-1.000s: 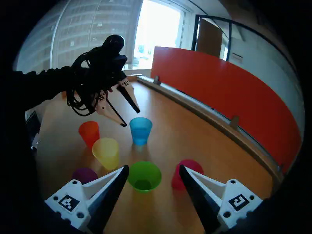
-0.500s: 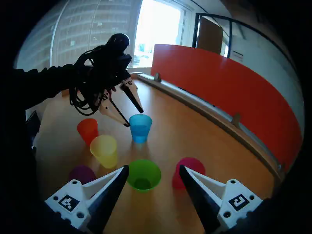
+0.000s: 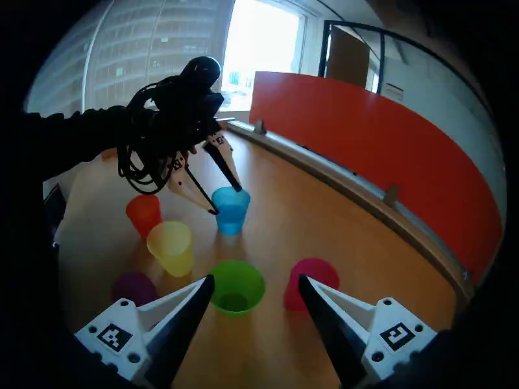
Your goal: Pour water
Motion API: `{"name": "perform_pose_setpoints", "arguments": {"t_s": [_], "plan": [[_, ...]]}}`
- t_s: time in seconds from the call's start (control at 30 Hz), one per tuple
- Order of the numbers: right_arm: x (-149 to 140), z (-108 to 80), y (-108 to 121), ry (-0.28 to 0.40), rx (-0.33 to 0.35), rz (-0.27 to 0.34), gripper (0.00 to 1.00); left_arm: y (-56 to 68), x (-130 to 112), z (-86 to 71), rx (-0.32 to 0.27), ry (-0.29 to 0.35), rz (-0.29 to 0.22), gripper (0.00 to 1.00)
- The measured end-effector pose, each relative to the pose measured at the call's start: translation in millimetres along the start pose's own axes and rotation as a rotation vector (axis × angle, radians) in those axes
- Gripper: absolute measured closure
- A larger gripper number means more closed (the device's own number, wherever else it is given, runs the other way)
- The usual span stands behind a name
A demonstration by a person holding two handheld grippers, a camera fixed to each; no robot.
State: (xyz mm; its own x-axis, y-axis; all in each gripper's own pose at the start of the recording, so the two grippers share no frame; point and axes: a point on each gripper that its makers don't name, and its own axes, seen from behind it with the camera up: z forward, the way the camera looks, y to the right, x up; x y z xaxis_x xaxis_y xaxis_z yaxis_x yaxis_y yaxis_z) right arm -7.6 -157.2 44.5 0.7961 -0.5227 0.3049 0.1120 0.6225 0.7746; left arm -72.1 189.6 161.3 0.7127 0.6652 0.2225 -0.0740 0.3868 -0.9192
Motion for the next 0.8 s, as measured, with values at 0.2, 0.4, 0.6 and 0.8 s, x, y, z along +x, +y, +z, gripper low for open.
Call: {"name": "perform_pose_setpoints", "arguments": {"t_s": [0.2,0.4,0.6,0.8], "plan": [[-1.3,0.6,0.9,-0.002,-0.001,0.004,0.0,1.4,1.0,5.8,-0.007,-0.006,0.003,0.07],[-2.5,0.4,1.3,-0.002,-0.003,0.005,0.0,1.6,0.9,8.4,-0.006,-0.006,0.005,0.07],[-2.7,-0.4,1.8,-0.001,-0.005,0.006,0.0,2.1,1.1,9.1,-0.008,-0.007,-0.004,0.09],[-4.0,0.0,2.2,-0.002,-0.006,0.007,0.0,1.7,0.3,8.8,-0.013,-0.005,-0.012,0.1]]}}
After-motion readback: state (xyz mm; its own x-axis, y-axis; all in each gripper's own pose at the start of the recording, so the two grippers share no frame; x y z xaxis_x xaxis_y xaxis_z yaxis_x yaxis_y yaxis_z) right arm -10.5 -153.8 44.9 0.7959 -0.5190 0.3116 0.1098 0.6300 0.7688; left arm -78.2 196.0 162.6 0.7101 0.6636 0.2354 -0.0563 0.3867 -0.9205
